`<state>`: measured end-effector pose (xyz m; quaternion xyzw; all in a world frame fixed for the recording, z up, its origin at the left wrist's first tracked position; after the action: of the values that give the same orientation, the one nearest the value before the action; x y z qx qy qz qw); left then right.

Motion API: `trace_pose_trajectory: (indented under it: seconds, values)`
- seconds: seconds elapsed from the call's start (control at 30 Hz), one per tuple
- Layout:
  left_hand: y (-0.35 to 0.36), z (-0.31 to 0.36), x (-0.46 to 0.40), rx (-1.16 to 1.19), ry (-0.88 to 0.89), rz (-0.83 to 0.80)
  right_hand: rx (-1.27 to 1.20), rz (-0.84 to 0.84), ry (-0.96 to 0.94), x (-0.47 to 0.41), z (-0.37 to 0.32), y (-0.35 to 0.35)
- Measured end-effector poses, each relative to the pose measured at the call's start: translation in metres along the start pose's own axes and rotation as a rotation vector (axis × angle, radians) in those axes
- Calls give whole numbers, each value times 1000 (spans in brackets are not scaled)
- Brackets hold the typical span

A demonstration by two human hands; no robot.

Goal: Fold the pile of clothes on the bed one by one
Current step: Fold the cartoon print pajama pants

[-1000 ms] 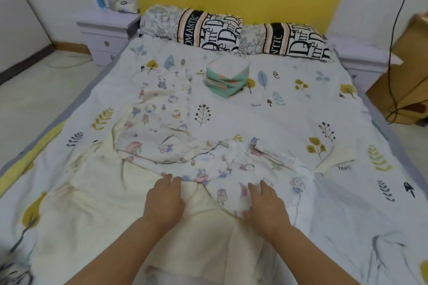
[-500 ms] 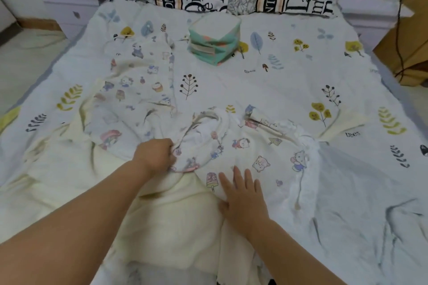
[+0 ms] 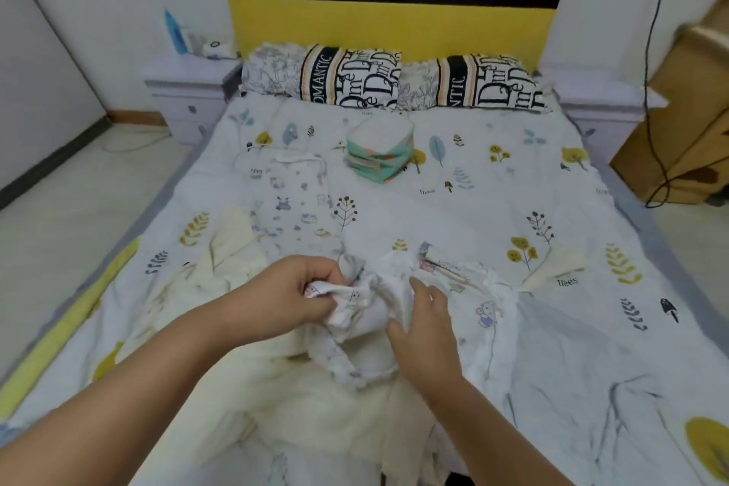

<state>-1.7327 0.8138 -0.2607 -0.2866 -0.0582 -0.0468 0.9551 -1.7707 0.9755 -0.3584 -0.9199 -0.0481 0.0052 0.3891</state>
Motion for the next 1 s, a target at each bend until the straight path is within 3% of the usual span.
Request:
trace_pose_trajectory:
  seconds: [0.1,0.2,0.27,0.43,0.7,0.9,1.0]
  values:
    - [-23,54,25,24,57,8,-88,50,-35,13,-34,-35]
    - [-42,109,52,-11,133,8,-158,-61,-133,28,-76,-59]
    - [-60,135,68,-64,177,61,-74,-78,-222,41,-106,-78]
    - [-136,153,106,-103,176,430,-125,169,-219,61,-149,-183]
    - [-169,144,157,-374,75,560,-12,376,-289,110,-238,-329]
    - [-191,165,185,-110,-14,575,127,329,-209,135,-238,-362]
    - [-205,193,196,1,-19,610,20,243,-151,141,-225,-360]
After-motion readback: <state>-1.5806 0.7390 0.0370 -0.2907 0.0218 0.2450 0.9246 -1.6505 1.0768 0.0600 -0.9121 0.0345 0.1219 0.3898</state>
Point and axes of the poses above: each hand's wrist, its own x-axis away from the middle knuckle, its own y-axis out of the palm, z = x × y, the point moved 7 cm from there along -x, towards the middle knuckle, and after that the axes turned 7 degrees about z, right-handed, at the moved point
